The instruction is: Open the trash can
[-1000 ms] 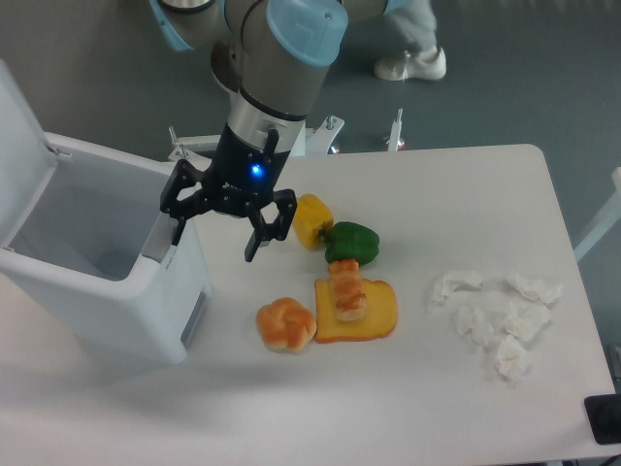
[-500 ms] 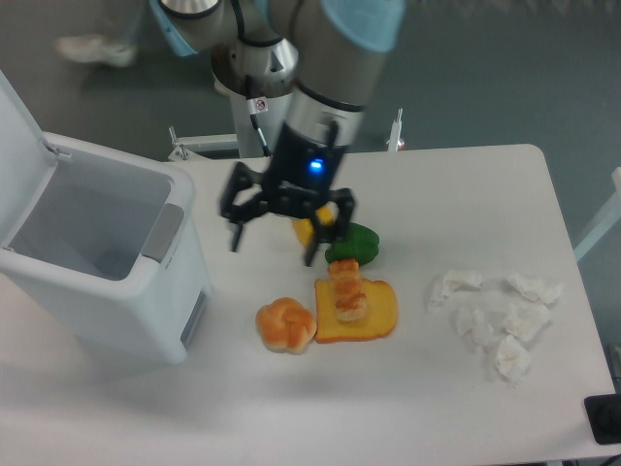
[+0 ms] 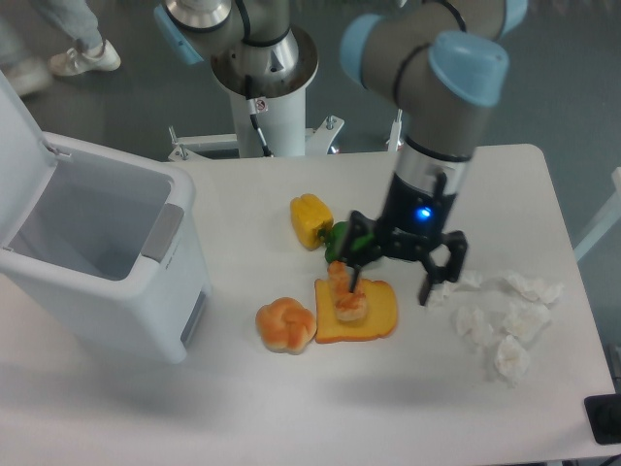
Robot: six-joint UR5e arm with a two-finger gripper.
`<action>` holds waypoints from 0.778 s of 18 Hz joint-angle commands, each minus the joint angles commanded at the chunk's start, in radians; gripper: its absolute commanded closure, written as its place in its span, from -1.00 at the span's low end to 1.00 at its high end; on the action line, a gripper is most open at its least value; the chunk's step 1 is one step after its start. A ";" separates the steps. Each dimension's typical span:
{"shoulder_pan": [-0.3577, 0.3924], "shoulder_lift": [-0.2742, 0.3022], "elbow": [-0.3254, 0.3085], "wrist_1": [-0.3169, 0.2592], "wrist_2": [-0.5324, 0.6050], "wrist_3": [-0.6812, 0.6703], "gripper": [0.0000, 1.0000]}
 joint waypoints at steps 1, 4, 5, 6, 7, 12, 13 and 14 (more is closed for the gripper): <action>0.000 -0.008 -0.002 -0.002 0.041 0.048 -1.00; 0.000 -0.031 0.002 -0.002 0.123 0.149 -1.00; 0.005 -0.035 0.003 -0.003 0.152 0.181 -1.00; 0.017 -0.037 0.003 -0.003 0.177 0.212 -1.00; 0.026 -0.045 0.011 -0.005 0.183 0.241 -1.00; 0.014 -0.121 0.129 -0.038 0.324 0.329 -1.00; 0.002 -0.132 0.144 -0.043 0.350 0.339 -1.00; 0.000 -0.143 0.172 -0.060 0.352 0.341 -1.00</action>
